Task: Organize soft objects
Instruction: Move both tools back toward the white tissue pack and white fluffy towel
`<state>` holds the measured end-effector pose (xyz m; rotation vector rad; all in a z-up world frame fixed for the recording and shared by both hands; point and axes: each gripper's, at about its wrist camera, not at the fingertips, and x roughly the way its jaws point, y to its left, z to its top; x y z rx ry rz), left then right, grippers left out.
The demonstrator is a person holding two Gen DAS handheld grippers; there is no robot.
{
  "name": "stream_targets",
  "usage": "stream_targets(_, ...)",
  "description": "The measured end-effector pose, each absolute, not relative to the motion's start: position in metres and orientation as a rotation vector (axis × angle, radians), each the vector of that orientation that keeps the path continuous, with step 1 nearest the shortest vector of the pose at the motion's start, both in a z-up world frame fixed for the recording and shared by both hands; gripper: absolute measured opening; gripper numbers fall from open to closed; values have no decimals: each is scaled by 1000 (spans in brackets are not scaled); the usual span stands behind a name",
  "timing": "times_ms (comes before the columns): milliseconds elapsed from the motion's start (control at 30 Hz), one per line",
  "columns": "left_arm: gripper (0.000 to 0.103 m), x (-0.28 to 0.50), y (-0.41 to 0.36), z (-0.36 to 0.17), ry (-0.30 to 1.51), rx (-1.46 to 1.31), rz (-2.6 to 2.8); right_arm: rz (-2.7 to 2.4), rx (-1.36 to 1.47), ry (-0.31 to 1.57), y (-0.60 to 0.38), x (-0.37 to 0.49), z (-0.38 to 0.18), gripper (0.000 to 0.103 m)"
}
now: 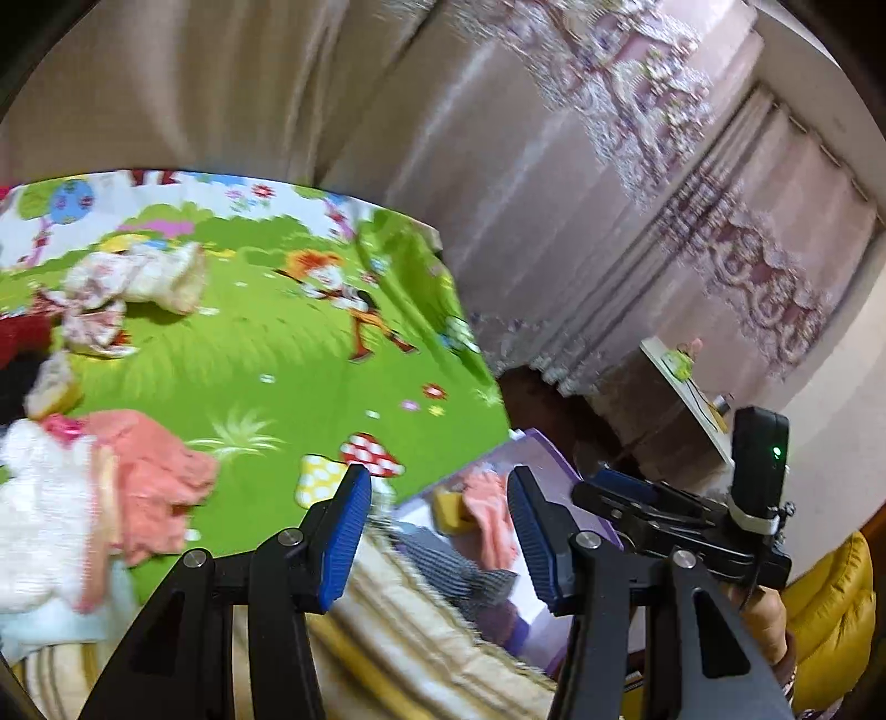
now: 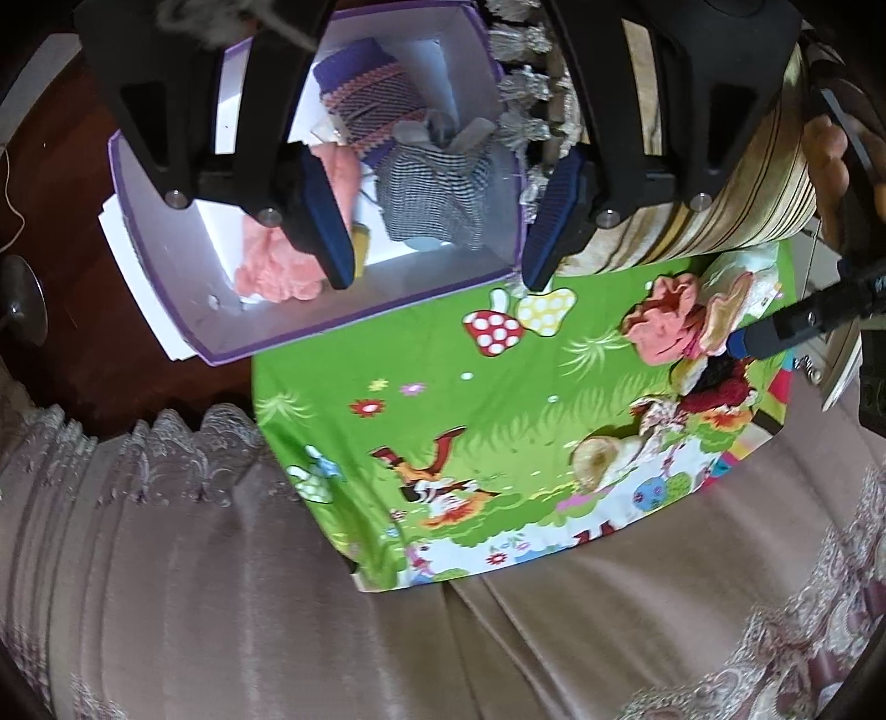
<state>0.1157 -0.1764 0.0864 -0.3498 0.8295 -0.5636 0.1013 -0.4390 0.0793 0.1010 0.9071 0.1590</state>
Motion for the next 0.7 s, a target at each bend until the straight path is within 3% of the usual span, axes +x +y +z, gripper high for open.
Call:
stream_targets(500,54,109,-20,61,816,-486,-243,261,33,943,-385,112,74,73)
stream_targets(700,59,102,45,45,844,-496,-84,317,1,960,-357,121,70,77)
